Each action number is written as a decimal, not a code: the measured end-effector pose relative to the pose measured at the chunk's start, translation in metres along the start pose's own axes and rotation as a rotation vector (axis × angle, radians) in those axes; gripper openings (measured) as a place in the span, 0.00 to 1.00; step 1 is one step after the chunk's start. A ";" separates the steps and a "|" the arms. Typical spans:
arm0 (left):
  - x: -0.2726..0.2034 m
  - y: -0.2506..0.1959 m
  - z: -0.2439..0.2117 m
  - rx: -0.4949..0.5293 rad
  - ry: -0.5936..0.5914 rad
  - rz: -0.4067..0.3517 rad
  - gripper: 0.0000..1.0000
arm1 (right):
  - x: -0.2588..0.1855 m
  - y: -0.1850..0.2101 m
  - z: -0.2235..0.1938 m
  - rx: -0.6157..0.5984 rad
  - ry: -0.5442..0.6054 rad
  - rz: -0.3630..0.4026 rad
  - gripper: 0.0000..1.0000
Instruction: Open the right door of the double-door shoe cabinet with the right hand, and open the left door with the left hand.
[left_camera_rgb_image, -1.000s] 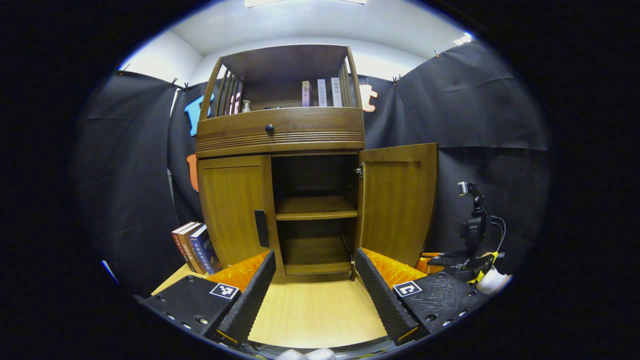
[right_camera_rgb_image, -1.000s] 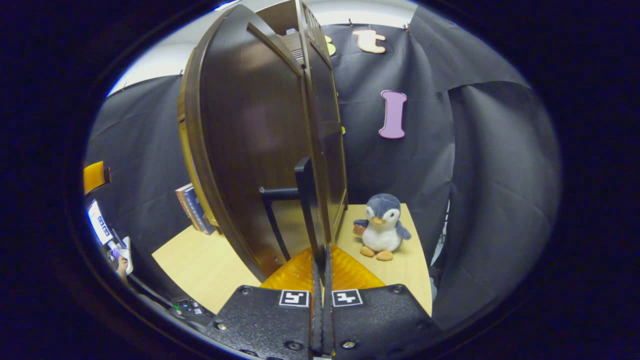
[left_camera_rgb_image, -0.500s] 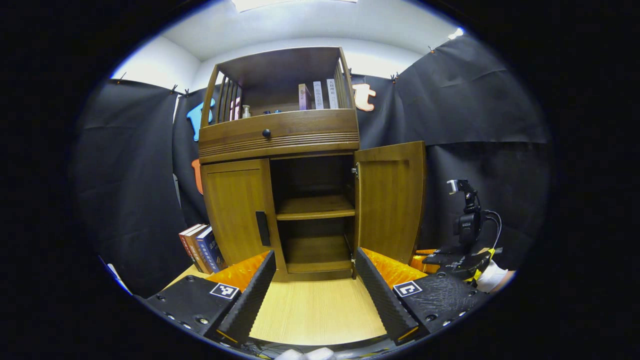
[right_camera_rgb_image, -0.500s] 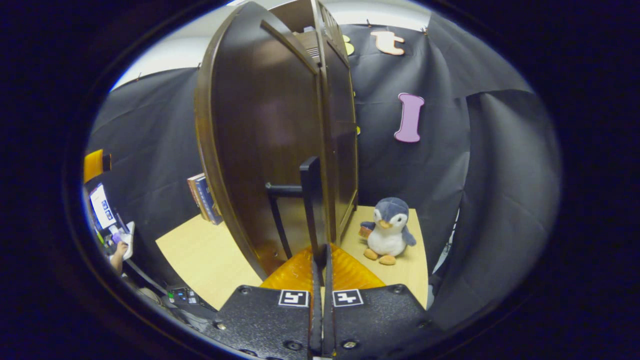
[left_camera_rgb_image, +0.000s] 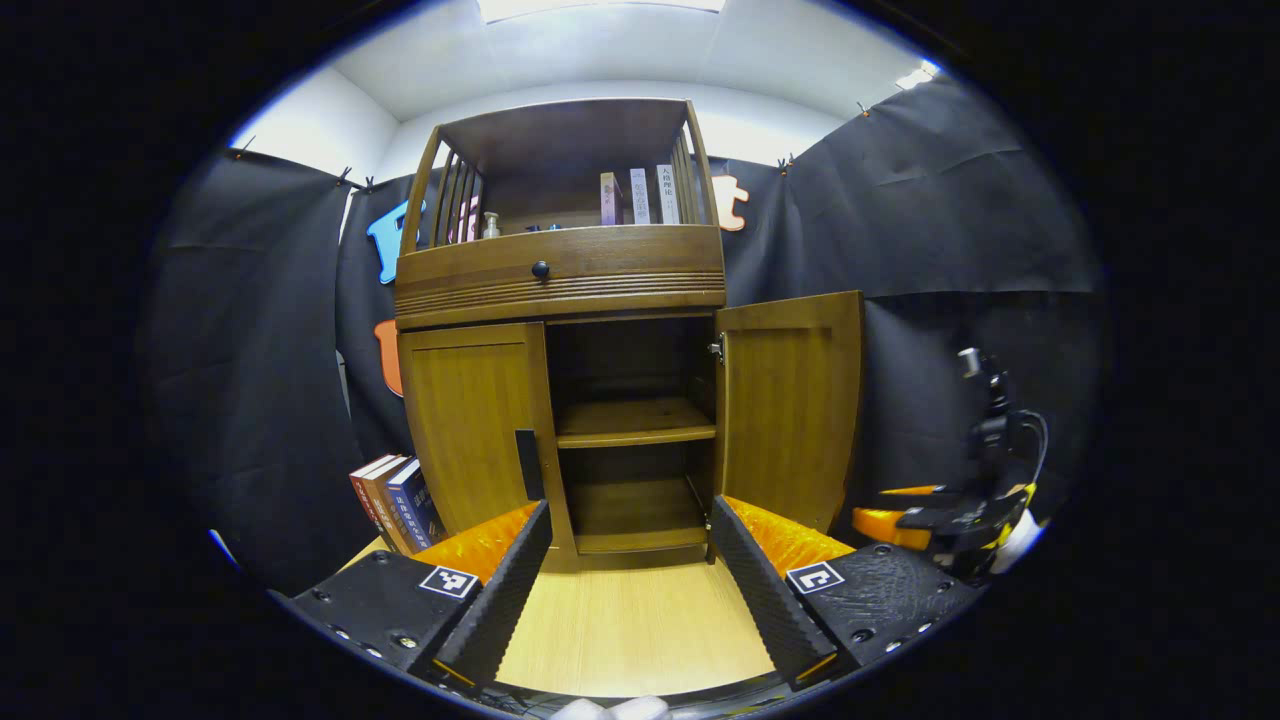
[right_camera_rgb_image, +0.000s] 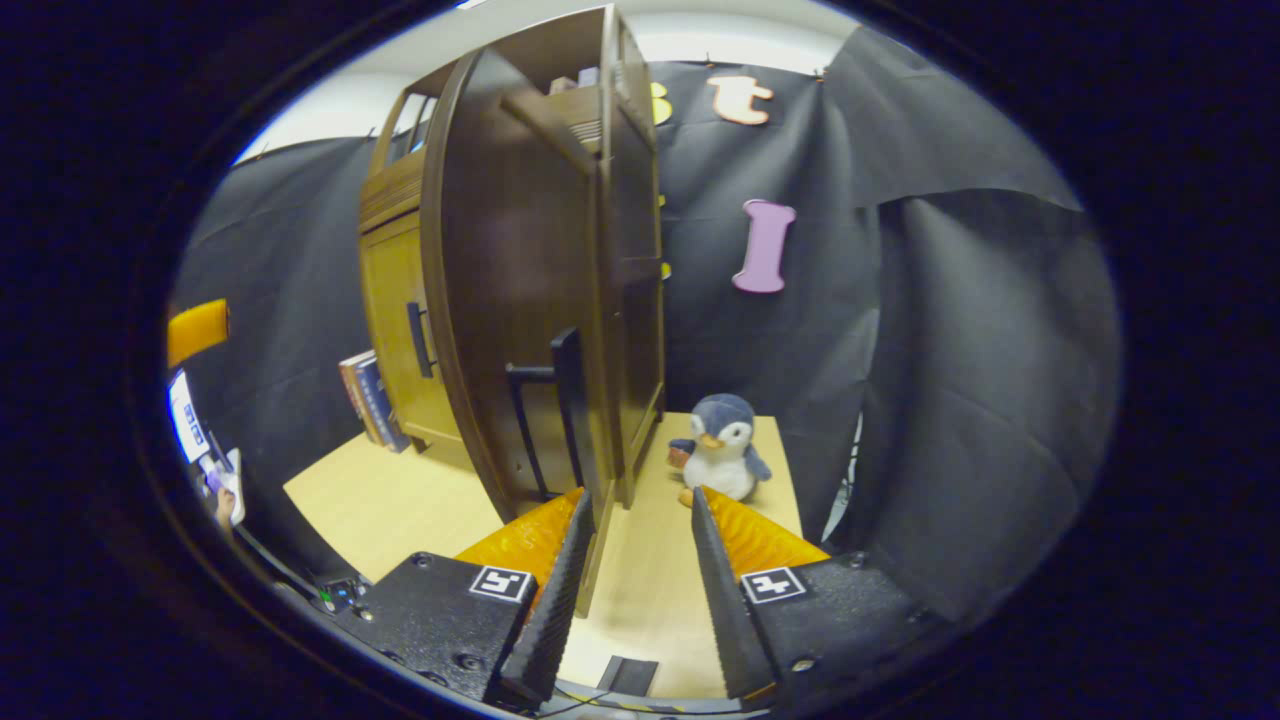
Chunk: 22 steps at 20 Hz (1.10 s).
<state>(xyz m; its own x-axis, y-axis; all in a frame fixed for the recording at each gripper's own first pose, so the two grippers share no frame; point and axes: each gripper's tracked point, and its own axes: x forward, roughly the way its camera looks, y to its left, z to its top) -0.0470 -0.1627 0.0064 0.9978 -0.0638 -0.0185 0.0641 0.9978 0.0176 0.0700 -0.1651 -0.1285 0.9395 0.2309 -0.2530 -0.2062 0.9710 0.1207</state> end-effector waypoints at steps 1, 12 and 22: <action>0.003 0.007 -0.001 0.001 -0.001 -0.005 0.96 | -0.012 -0.002 0.005 0.023 -0.011 -0.029 0.72; 0.036 0.103 -0.014 -0.009 0.001 -0.015 0.96 | -0.059 0.131 0.055 0.015 -0.167 -0.173 0.99; 0.041 0.175 -0.042 -0.005 0.006 0.011 0.96 | -0.037 0.233 0.040 -0.022 -0.172 -0.149 0.99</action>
<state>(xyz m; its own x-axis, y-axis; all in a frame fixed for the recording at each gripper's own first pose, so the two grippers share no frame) 0.0049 0.0097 -0.0336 0.9983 -0.0531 -0.0247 0.0534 0.9985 0.0126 -0.0021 0.0504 -0.0529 0.9924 0.0730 -0.0987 -0.0660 0.9952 0.0727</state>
